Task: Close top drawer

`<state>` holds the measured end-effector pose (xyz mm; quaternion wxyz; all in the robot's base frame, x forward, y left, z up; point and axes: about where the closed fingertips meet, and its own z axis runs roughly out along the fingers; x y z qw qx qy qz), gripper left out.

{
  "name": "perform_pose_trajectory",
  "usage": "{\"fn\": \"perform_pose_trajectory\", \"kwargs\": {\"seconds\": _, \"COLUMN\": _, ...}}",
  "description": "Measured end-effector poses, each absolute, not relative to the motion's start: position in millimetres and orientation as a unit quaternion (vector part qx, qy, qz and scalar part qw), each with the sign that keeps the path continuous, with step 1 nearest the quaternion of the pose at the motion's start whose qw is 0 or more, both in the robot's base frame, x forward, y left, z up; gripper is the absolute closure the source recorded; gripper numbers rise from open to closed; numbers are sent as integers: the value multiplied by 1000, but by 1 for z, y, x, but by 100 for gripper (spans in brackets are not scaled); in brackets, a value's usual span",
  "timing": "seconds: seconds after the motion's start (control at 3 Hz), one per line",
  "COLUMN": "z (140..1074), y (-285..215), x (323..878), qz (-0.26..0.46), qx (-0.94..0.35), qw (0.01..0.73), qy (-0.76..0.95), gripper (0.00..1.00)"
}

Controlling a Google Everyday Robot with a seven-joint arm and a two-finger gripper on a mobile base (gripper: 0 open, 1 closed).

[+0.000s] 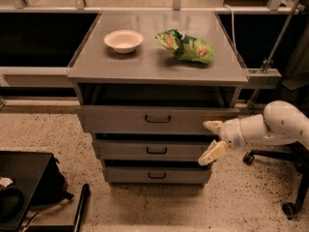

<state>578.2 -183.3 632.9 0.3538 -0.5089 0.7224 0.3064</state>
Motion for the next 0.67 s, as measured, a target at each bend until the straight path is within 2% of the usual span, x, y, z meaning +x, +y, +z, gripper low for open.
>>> {"fn": "perform_pose_trajectory", "kwargs": {"seconds": 0.33, "z": 641, "y": -175, "x": 612, "qz": 288, "qx": -506, "qw": 353, "qy": 732, "gripper": 0}}
{"fn": "perform_pose_trajectory", "kwargs": {"seconds": 0.67, "z": 641, "y": -174, "x": 612, "qz": 288, "qx": -506, "qw": 353, "qy": 732, "gripper": 0}}
